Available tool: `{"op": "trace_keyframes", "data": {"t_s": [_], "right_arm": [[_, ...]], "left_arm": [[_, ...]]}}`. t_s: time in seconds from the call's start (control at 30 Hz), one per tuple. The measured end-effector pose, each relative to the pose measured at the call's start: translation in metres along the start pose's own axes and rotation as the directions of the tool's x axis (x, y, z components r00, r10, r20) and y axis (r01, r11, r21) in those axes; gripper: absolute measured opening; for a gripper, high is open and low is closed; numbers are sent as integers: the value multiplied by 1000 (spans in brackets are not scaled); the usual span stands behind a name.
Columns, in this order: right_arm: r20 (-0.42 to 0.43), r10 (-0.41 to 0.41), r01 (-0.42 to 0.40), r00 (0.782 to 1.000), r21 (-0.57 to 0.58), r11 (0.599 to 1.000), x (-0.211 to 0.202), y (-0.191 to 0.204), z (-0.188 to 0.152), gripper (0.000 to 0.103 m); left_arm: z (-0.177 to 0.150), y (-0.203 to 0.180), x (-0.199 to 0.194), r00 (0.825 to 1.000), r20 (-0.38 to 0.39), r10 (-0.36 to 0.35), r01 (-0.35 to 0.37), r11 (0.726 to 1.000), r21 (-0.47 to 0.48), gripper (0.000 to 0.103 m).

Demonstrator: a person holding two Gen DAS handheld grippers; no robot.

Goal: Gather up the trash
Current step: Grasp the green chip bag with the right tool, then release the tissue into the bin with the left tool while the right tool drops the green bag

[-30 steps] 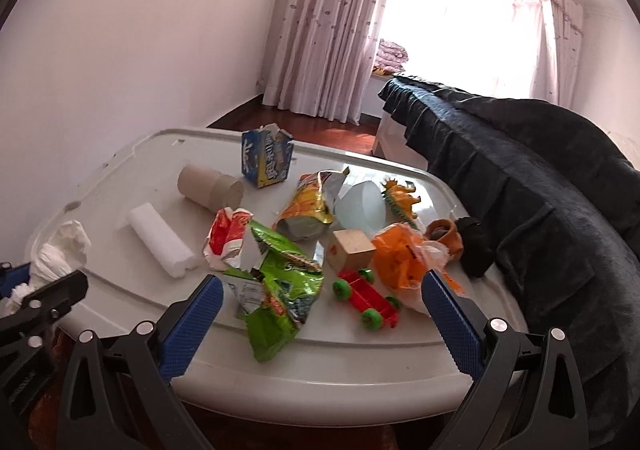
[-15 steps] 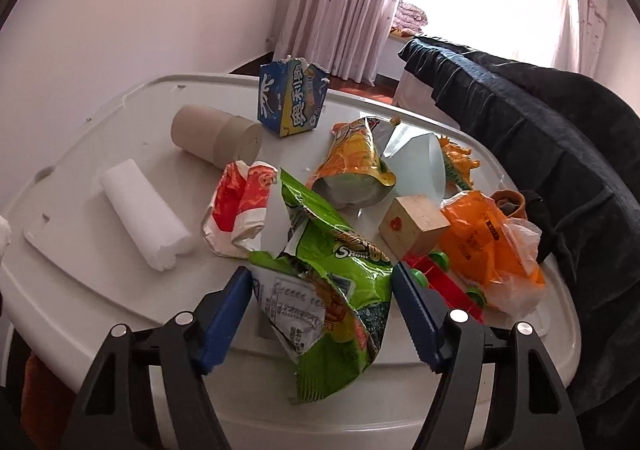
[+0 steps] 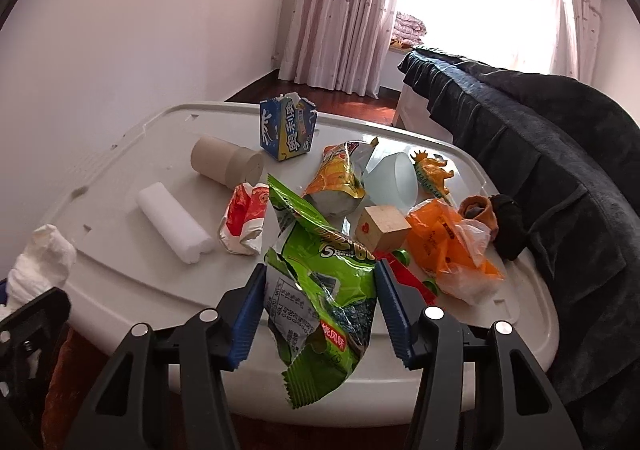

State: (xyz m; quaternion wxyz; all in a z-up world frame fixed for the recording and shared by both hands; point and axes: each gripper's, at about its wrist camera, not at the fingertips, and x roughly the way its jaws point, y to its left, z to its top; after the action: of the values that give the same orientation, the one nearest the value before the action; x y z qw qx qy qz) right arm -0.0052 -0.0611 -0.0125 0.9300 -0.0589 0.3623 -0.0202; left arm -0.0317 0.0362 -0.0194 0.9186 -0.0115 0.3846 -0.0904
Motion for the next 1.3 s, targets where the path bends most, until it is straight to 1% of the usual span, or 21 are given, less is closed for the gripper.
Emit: {"op": "trace_keyframes", "data": {"t_s": [0.1, 0.27, 0.33, 0.4, 0.5, 0.53, 0.57, 0.6, 0.63, 0.67, 0.73, 0.77, 0.83, 0.97, 1.03, 1.17, 1.23, 1.3], "right_arm": [[-25, 31, -31, 999, 14, 999, -31, -9, -10, 54], [-133, 76, -72, 988, 34, 997, -64, -17, -48, 54], [-194, 103, -95, 976, 54, 994, -69, -19, -67, 55], [-243, 114, -101, 963, 63, 993, -72, -19, -83, 56], [-308, 111, -98, 945, 58, 993, -73, -18, -104, 60], [-323, 111, -97, 940, 60, 993, -72, -18, -109, 64], [-335, 107, -90, 936, 65, 994, -72, -19, -113, 71], [-341, 103, -84, 934, 70, 994, -72, -19, -115, 77], [-339, 92, -71, 936, 72, 995, -73, -21, -116, 83], [-334, 80, -60, 939, 72, 996, -73, -22, -117, 84], [-319, 72, -49, 945, 78, 996, -74, -26, -116, 85], [-309, 67, -42, 949, 86, 995, -75, -29, -114, 88], [-287, 67, -39, 956, 103, 994, -77, -32, -111, 90], [-255, 66, -38, 965, 116, 993, -81, -36, -103, 90], [-227, 58, -32, 972, 117, 993, -85, -39, -97, 90], [-157, 22, -7, 987, 93, 996, -92, -42, -79, 90], [-117, 5, 5, 993, 84, 996, -95, -45, -68, 90], [-73, -18, 23, 997, 73, 997, -98, -48, -55, 92]], "left_arm": [[-10, -5, -9, 999, -31, -9, 9, 1000, 11, 31], [-43, -14, -17, 992, -125, -34, 39, 999, 35, 31], [-57, -17, -16, 984, -170, -43, 52, 998, 47, 31], [-69, -19, -16, 978, -204, -51, 61, 997, 43, 31], [-82, -20, -10, 959, -274, -73, 81, 997, 20, 32], [-85, -19, -8, 950, -301, -80, 82, 997, -5, 36], [-89, -18, -5, 942, -324, -91, 87, 996, -27, 45], [-90, -16, -5, 936, -339, -91, 81, 996, -45, 52], [-92, -14, -4, 933, -351, -81, 63, 996, -61, 64], [-92, -13, -4, 932, -355, -70, 48, 996, -70, 68], [-91, -11, -5, 934, -352, -60, 34, 996, -78, 70], [-90, -10, -5, 935, -350, -50, 24, 997, -78, 72], [-89, -7, -5, 938, -344, -37, 8, 996, -86, 75], [-83, 1, -5, 945, -324, -35, -3, 993, -116, 76], [-73, 5, -6, 957, -291, -18, -18, 993, -119, 76], [-42, 10, -7, 977, -211, 24, -51, 991, -125, 76], [-21, 15, -1, 984, -172, 45, -73, 984, -161, 76], [-5, 19, 8, 986, -155, 57, -87, 976, -198, 76]]}}
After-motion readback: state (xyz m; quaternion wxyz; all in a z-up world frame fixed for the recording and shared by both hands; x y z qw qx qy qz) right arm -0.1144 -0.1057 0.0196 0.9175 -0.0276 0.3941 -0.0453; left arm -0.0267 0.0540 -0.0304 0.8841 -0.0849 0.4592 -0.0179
